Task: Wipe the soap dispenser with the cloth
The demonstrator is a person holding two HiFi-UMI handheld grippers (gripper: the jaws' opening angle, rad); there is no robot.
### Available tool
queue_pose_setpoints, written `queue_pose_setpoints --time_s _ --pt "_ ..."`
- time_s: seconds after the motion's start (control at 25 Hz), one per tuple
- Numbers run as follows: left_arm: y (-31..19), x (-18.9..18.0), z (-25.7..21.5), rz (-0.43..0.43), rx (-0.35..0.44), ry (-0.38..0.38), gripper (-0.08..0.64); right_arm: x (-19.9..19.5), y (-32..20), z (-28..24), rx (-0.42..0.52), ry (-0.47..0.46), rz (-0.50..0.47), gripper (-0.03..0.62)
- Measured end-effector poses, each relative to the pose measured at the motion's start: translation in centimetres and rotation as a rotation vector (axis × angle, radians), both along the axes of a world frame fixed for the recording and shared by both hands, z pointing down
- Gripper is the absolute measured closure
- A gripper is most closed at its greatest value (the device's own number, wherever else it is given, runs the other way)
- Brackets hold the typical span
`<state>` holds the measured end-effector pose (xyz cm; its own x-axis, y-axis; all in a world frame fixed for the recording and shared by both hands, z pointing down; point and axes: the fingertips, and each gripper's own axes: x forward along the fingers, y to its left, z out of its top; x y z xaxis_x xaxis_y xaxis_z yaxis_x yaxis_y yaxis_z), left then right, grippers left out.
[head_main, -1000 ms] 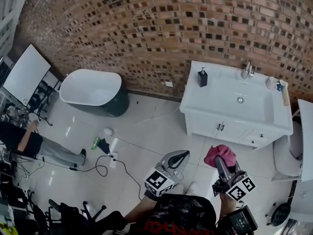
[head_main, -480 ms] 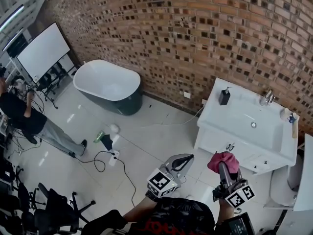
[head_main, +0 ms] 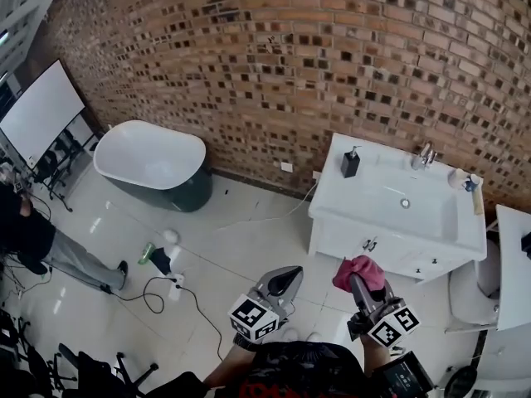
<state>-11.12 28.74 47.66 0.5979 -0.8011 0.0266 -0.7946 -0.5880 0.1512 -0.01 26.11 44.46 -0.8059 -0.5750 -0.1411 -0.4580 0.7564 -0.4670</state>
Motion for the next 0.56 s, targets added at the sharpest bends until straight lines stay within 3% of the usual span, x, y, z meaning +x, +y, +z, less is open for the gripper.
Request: queue_pose_setpoints --time_s 0.28,0.56 --pt "0.3 2.9 0.2 0.093 0.001 -0.001 0.557 3.7 1.6 0.6 0.001 0.059 0.125 0.511" --pt "0.9 3.8 0.3 0.112 -0.002 -0.008 0.557 5.8 3.4 1.7 0.038 0.215 0.215 0.511"
